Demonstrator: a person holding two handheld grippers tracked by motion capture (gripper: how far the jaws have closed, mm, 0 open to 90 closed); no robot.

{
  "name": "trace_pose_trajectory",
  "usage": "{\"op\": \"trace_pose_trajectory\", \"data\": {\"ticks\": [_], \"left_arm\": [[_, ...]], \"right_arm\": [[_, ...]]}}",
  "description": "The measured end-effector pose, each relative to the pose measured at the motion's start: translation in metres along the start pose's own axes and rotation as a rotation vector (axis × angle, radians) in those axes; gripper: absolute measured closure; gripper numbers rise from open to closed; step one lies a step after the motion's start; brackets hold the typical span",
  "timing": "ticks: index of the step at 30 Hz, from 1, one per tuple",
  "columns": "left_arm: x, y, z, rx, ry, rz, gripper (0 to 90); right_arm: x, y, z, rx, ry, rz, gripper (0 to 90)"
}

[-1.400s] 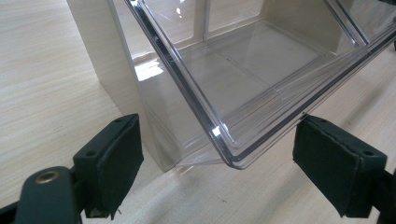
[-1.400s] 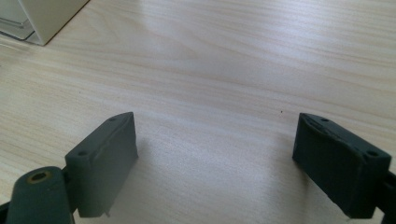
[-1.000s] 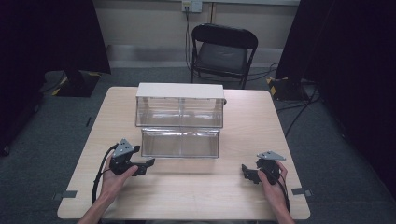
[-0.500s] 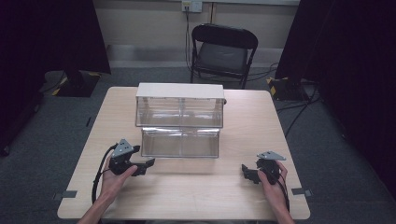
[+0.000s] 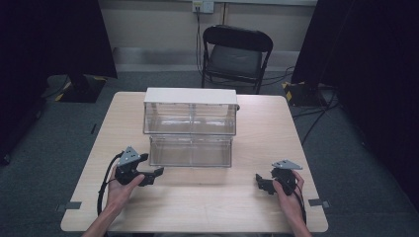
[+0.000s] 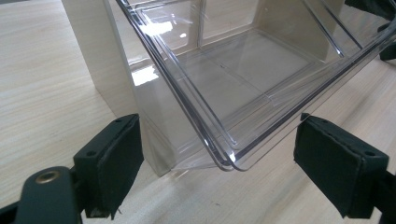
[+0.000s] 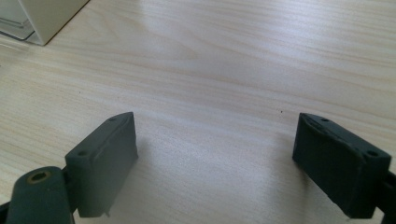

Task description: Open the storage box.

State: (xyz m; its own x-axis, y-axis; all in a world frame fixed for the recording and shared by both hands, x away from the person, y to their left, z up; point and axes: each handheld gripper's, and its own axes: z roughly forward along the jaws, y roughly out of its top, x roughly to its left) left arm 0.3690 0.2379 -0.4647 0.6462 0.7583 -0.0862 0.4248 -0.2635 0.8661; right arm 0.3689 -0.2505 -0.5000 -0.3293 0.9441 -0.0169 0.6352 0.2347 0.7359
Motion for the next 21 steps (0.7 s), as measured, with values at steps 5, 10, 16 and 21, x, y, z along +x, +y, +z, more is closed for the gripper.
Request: {"op": "trace_pose_trajectory", "data": {"ticks": [5, 10, 16, 21], "left_arm": [[0.0004, 0.0005, -0.0006, -0.001, -0.001, 0.004, 15.3], [0.0006, 0.0013, -0.0017, -0.009, 0.012, -0.003, 15.3], [0.0028, 0.0042, -0.0054, -0.033, 0.023, -0.023, 15.5], [0.0014, 0.0065, -0.0051, -0.031, 0.018, -0.014, 15.6]], "right_arm": [[0.0, 0.0, 0.0, 0.0, 0.0, 0.0, 13.0], [0.0, 0.0, 0.0, 0.0, 0.0, 0.0, 13.0], [0.0, 0.0, 0.0, 0.0, 0.0, 0.0, 13.0], [0.0, 0.0, 0.0, 0.0, 0.0, 0.001, 13.0]]}}
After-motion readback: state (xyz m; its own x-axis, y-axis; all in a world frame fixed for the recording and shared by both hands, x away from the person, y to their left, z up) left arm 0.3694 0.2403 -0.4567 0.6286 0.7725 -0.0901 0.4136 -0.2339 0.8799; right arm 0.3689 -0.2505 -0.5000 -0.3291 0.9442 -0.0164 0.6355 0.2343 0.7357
